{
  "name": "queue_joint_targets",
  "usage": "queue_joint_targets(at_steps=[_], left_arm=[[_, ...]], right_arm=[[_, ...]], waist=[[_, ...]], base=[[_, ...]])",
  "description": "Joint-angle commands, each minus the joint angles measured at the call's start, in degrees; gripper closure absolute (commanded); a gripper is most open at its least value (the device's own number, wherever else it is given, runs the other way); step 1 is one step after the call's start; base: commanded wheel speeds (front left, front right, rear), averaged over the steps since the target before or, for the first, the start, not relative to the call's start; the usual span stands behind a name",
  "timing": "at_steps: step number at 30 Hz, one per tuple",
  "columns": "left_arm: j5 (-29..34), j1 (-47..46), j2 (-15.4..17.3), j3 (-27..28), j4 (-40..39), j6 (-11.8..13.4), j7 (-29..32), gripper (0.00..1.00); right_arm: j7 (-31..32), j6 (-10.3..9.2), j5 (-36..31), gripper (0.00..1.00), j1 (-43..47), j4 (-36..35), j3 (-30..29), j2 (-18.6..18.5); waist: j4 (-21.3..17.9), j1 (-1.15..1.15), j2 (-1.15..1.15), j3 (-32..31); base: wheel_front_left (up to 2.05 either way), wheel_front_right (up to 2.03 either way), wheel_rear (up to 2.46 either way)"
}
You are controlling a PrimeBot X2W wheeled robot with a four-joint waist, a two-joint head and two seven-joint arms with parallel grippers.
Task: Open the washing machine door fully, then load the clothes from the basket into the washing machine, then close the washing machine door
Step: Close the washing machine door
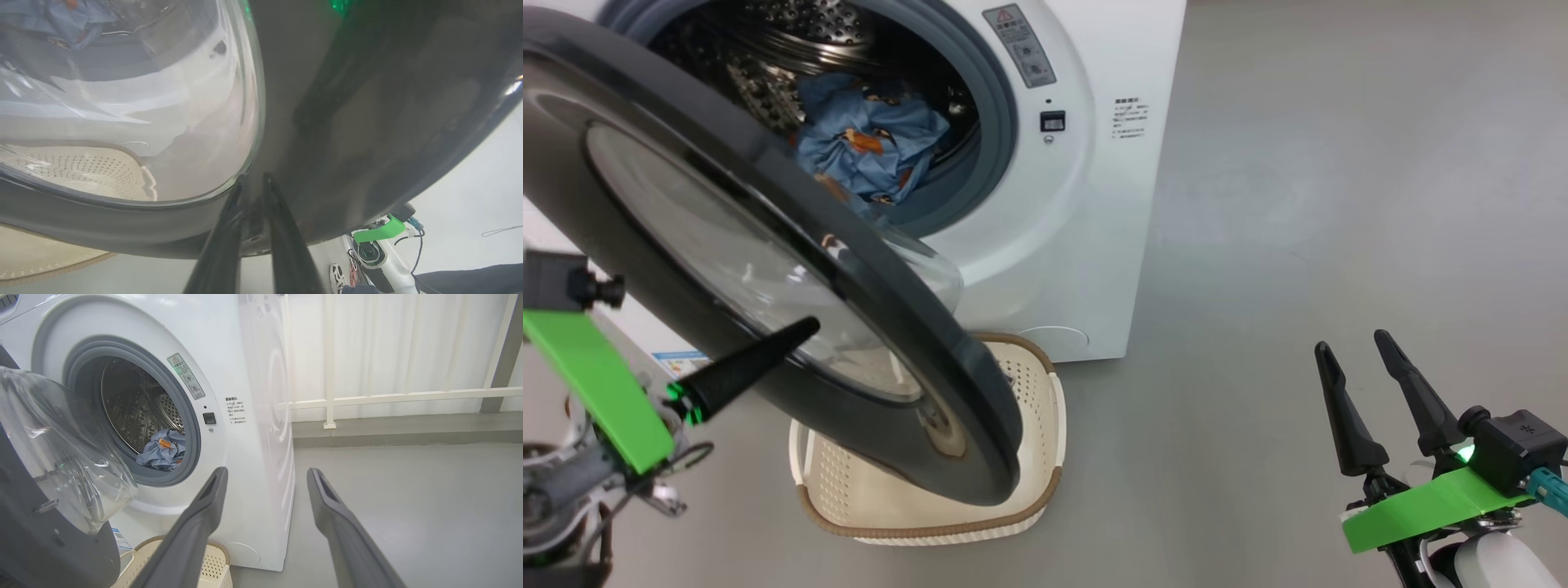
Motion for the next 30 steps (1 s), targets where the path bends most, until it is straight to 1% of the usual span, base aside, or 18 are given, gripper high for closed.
queue_joint_targets(at_steps=[1, 2, 3, 4, 5, 6, 12, 17, 26, 30], left_arm=[[0.69, -0.24, 2.6, 2.61, -1.08, -0.37, -0.95, 0.65], [0.94, 0.54, 2.69, 2.49, -1.09, -0.37, -1.61, 0.6], [1.34, 1.32, 2.77, 2.41, -0.99, -0.37, -2.5, 0.51], [1.72, 2.08, 2.86, 2.29, -0.92, -0.37, -3.37, 0.31], [1.79, 2.88, 2.82, 2.22, -0.89, -0.37, -4.23, 0.04], [1.78, 3.71, 2.72, 2.31, -0.85, -0.37, -5.23, 0.0], [2.94, 8.71, 2.28, 2.4, 0.33, -0.37, -12.93, 0.0], [2.86, 12.37, 1.15, 2.1, 1.87, -0.37, -20.08, 0.0], [4.16, 16.49, 0.61, -1.15, 6.47, -0.37, -32.43, 0.0], [6.11, 17.14, 1.12, -3.1, 8.62, -0.37, -39.8, 0.0]], right_arm=[[-0.46, 0.25, -0.58, 0.0, -0.82, -1.43, 0.64, -0.6], [-0.46, 0.25, -0.59, 0.0, -0.72, -1.45, 0.6, -0.64], [-0.46, 0.25, -0.59, 0.0, -0.64, -1.43, 0.62, -0.7], [-0.46, 0.25, -0.57, 0.0, -0.58, -1.4, 0.68, -0.76], [-0.46, 0.25, -0.57, 0.0, -0.52, -1.37, 0.7, -0.82], [-0.46, 0.25, -0.57, 0.0, -0.46, -1.34, 0.76, -0.84], [-0.46, 0.25, -0.49, 0.0, -0.22, -1.3, 1.04, -0.96], [-0.46, 0.25, -0.47, 0.0, 0.02, -1.3, 1.22, -0.99], [-0.46, 0.25, -0.39, 0.0, 0.31, -1.11, 1.31, -1.05], [-0.46, 0.25, -0.38, 0.0, 0.23, -1.08, 1.26, -1.1]], waist=[[0.56, 0.0, 0.0, -0.4], [0.81, 0.0, 0.0, -0.48], [1.02, 0.0, 0.0, -0.62], [1.19, 0.0, 0.0, -0.73], [1.39, 0.0, 0.0, -0.87], [1.52, 0.0, 0.0, -1.0], [2.13, 0.0, 0.0, -1.48], [2.31, 0.0, 0.0, -1.68], [2.7, 0.0, 0.0, -1.5], [2.86, 0.0, 0.0, -1.35]], base=[[0.0, 0.0, 0.0], [0.0, 0.0, 0.0], [0.0, 0.0, 0.0], [0.0, 0.0, 0.0], [0.0, 0.0, 0.0], [0.0, 0.0, 0.0], [0.0, 0.0, 0.0], [0.0, 0.0, 0.0], [0.0, 0.0, 0.0], [0.0, 0.0, 0.0]])
